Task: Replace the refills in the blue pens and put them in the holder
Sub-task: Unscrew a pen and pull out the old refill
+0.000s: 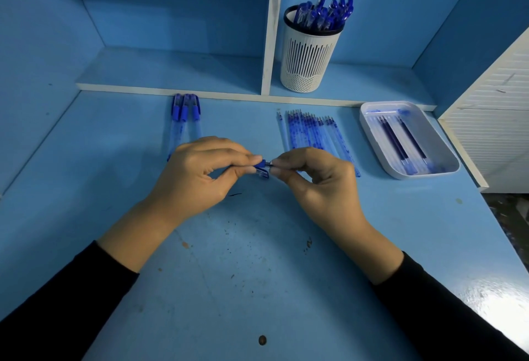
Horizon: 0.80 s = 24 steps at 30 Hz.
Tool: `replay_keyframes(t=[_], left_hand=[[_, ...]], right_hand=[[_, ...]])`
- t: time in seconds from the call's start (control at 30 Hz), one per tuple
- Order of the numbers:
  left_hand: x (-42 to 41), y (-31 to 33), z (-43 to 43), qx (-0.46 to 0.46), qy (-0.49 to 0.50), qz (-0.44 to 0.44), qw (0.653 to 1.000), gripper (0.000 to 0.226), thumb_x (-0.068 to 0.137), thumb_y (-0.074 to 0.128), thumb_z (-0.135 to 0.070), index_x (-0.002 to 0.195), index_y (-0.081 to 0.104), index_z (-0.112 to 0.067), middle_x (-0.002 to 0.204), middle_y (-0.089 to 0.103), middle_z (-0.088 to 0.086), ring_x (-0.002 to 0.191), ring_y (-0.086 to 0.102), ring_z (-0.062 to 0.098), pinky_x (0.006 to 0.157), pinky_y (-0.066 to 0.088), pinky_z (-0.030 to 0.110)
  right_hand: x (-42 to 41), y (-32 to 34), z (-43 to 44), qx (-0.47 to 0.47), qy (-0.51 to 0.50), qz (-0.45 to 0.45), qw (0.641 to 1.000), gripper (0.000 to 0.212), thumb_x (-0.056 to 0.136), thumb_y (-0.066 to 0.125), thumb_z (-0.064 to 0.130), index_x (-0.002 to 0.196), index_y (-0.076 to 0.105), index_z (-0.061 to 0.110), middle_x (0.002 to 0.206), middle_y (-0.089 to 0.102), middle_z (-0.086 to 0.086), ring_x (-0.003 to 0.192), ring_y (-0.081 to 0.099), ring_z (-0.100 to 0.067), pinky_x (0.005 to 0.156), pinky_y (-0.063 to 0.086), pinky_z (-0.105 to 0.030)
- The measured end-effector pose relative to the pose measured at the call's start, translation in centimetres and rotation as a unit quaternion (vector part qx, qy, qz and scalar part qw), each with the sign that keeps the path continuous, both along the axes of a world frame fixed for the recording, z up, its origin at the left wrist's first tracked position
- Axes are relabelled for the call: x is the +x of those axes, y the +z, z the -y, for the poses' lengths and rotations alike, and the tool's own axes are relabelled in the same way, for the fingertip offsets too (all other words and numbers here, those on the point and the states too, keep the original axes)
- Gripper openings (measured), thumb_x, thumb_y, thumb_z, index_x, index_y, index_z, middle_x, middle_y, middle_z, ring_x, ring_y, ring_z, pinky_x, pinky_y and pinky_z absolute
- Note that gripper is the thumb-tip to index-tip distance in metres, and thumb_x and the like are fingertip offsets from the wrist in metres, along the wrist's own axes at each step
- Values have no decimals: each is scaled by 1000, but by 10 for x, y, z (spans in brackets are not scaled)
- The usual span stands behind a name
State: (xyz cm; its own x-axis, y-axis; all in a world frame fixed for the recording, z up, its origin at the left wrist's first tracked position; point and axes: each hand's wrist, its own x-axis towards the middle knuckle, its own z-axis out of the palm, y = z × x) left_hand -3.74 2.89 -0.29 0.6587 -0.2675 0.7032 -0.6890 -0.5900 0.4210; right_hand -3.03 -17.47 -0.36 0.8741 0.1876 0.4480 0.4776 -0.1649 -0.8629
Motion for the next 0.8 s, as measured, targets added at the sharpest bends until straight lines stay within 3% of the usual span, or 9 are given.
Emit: replay_keyframes(t=[0.1,0.23,0.3,0.37,0.5,0.63,0.8], left_hand=[[0,-1,-4,9,11,3,1000,10,82,77,-6,93,78,-6,89,74,-1,82,67,8,78,54,22],[1,0,-9,-32,8,-93,995,15,83,77,-10,97,77,-9,93,72,-6,86,67,2,80,53,19],[1,2,-13,-58,25,-131,989,17,82,76,-12,99,75,-16,96,72,-10,87,68,3,82,53,17],[2,3,-19,-77,46,-160,983,20,82,76,-13,99,74,-22,98,73,-12,88,69,4,84,54,19],[2,1,-28,-90,71,-201,973,22,82,77,-14,97,73,-29,99,73,-13,90,70,5,87,54,21],[1,1,-28,-88,73,-224,968,24,82,77,-12,95,73,-31,98,73,-16,91,69,2,87,53,18],[1,2,-29,-95,73,-231,965,22,83,76,-11,96,74,-29,98,73,-15,92,69,2,86,53,18]], right_hand=[[-2,8,-6,77,25,-146,986,13,77,75,-4,81,72,8,72,73,6,68,68,-5,70,51,-14],[2,8,-7,94,44,-238,966,15,79,75,4,94,72,3,80,75,0,72,69,-6,70,50,-13],[4,3,-6,28,18,-214,976,17,79,77,11,95,73,8,84,75,0,77,69,-6,74,50,-14],[5,-3,-3,-82,-21,-126,988,18,78,79,14,95,74,12,86,73,3,80,68,-4,78,51,-15],[6,-9,-3,-202,-13,12,979,18,80,77,11,98,73,11,91,71,3,84,63,-7,79,48,-15],[8,-12,-10,-231,6,38,972,17,82,73,7,98,73,11,94,72,3,87,63,-9,81,47,-14],[8,-8,-11,-199,-7,31,980,12,85,68,4,94,73,11,89,71,3,82,63,-7,77,48,-15]])
